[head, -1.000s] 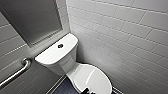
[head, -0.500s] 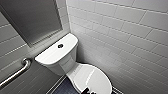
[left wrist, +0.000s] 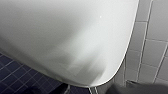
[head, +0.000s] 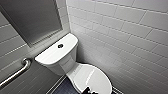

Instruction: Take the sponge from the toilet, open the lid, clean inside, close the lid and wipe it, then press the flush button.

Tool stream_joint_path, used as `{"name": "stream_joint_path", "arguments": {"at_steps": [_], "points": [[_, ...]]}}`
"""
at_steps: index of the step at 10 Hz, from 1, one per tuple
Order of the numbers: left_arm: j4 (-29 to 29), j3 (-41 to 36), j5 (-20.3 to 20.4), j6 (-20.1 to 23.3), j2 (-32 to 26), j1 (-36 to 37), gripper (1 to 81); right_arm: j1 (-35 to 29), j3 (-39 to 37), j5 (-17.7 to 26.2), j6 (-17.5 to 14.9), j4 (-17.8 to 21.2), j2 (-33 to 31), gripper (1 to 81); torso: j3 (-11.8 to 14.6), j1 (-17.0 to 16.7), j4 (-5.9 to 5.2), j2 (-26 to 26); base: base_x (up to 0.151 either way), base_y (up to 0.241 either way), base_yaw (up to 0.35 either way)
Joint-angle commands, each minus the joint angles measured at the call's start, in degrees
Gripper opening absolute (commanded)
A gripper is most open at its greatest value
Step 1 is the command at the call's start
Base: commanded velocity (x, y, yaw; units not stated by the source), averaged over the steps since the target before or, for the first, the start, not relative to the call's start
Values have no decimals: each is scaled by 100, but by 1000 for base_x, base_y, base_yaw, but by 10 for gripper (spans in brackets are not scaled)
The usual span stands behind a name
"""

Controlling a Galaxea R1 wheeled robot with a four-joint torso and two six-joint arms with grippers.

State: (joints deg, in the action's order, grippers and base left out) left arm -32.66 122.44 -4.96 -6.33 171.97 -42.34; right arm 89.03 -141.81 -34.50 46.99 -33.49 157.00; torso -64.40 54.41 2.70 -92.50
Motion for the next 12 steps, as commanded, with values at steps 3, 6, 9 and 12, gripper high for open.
{"name": "stream_joint_path", "arguments": {"at_steps": [3,6,9,12], "points": [[-408,219,-233,-9,329,792,811,85,-12,189,11,-97,-131,10,0,0,0,0,0,0,0],[-461,-88,-216,-9,206,942,811,68,-12,224,11,-88,-131,10,-2,0,0,0,0,0,0],[-522,-291,-172,-18,92,1021,811,59,-12,268,11,-105,-114,10,-2,0,0,0,0,0,0],[-531,-326,-163,-18,31,1039,811,59,-20,268,11,-114,-105,10,-2,0,0,0,0,0,0]]}}
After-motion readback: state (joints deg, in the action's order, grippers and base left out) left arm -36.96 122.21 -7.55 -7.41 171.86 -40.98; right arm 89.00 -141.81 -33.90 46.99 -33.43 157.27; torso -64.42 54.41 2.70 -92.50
